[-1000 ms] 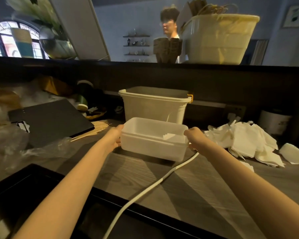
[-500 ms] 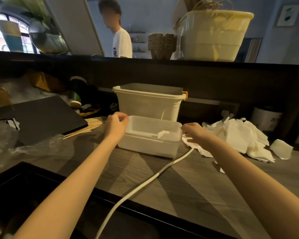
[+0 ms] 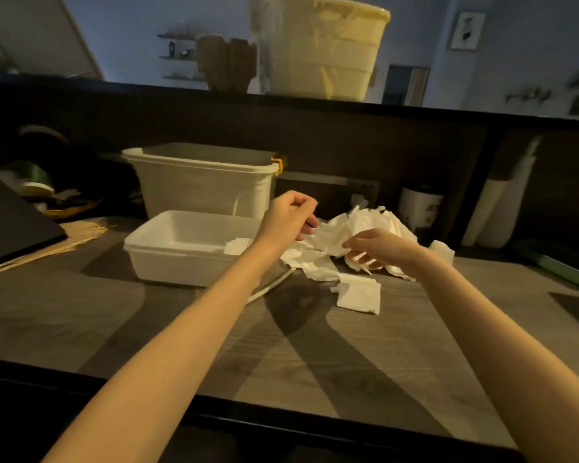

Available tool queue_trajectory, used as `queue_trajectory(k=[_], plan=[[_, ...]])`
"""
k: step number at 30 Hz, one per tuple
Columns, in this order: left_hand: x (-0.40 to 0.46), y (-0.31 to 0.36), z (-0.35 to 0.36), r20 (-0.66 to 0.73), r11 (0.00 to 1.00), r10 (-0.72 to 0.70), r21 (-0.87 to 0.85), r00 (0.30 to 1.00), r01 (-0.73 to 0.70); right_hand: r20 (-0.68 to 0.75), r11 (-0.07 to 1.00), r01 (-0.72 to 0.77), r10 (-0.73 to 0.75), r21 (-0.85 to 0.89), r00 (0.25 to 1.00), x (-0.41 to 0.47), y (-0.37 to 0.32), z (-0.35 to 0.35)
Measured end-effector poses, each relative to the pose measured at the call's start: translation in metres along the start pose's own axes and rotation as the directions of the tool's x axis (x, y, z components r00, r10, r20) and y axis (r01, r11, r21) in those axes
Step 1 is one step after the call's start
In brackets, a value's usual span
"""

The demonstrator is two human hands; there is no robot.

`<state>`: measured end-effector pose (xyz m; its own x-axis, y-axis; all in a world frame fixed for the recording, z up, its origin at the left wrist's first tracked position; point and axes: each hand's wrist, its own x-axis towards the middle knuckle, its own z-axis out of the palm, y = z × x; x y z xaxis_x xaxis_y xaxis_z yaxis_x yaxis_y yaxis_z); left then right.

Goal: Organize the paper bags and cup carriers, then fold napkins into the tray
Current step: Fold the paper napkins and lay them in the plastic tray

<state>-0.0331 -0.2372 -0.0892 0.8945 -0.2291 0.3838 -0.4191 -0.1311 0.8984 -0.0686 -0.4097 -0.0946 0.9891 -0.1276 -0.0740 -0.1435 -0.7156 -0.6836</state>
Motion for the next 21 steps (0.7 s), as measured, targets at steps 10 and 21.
queue_trajectory(k=[10, 21], plan=[[0.008, -0.046, 0.065, 0.042, 0.987, -0.163, -0.002, 0.986, 0.163, -0.204, 0.916, -0.192, 0.126, -0.351, 0.971, 0.010, 0.058, 0.009], [0.005, -0.062, 0.071, 0.071, 0.985, -0.172, 0.036, 0.983, 0.169, -0.174, 0.988, -0.143, 0.131, -0.059, 0.976, 0.011, 0.070, 0.016]])
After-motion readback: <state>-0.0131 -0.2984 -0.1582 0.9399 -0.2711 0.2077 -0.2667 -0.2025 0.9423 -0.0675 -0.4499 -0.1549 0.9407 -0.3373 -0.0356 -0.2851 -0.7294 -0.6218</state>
